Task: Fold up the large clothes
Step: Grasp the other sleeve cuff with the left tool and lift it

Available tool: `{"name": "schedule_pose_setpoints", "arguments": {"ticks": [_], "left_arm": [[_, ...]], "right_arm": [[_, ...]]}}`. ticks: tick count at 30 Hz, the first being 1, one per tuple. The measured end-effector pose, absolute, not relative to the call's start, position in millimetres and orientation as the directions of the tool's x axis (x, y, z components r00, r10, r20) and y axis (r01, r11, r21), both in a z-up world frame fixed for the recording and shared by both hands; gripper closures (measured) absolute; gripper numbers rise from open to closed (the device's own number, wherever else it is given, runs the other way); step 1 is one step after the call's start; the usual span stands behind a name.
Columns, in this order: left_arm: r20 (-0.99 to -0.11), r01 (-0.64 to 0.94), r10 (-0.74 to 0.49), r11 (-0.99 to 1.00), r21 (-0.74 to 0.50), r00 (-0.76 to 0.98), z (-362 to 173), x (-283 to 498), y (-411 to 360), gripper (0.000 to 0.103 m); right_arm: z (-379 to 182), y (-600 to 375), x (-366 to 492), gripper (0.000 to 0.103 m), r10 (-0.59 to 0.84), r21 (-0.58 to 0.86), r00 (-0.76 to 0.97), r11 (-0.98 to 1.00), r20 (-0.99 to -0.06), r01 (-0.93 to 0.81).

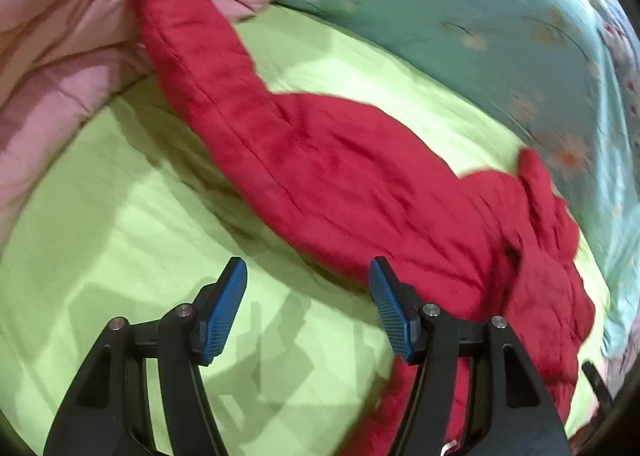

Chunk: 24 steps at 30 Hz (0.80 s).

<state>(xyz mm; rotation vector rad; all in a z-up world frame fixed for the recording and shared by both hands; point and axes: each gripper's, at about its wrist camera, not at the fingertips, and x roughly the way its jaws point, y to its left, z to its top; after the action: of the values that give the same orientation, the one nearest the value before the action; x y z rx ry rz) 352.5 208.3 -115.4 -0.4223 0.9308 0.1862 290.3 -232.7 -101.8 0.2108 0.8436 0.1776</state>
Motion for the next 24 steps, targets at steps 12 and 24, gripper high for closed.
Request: {"name": "schedule_pose_setpoints", "arguments": {"ticks": [12, 24], "left_arm": [[-0.831, -0.496, 0.120, 0.844, -0.203, 0.543, -114, 424, 284, 0.032], [-0.759, -0.461, 0.200, 0.875, -0.147, 0.620, -86, 437, 280, 0.092]], "right_arm": [[-98, -214, 286, 0.036, 0.280, 0.258, 0.629, 0.958, -0.725, -0.128], [-103, -221, 279, 0.036, 0.282, 0.271, 0.623, 0.956, -0.729, -0.116]]}}
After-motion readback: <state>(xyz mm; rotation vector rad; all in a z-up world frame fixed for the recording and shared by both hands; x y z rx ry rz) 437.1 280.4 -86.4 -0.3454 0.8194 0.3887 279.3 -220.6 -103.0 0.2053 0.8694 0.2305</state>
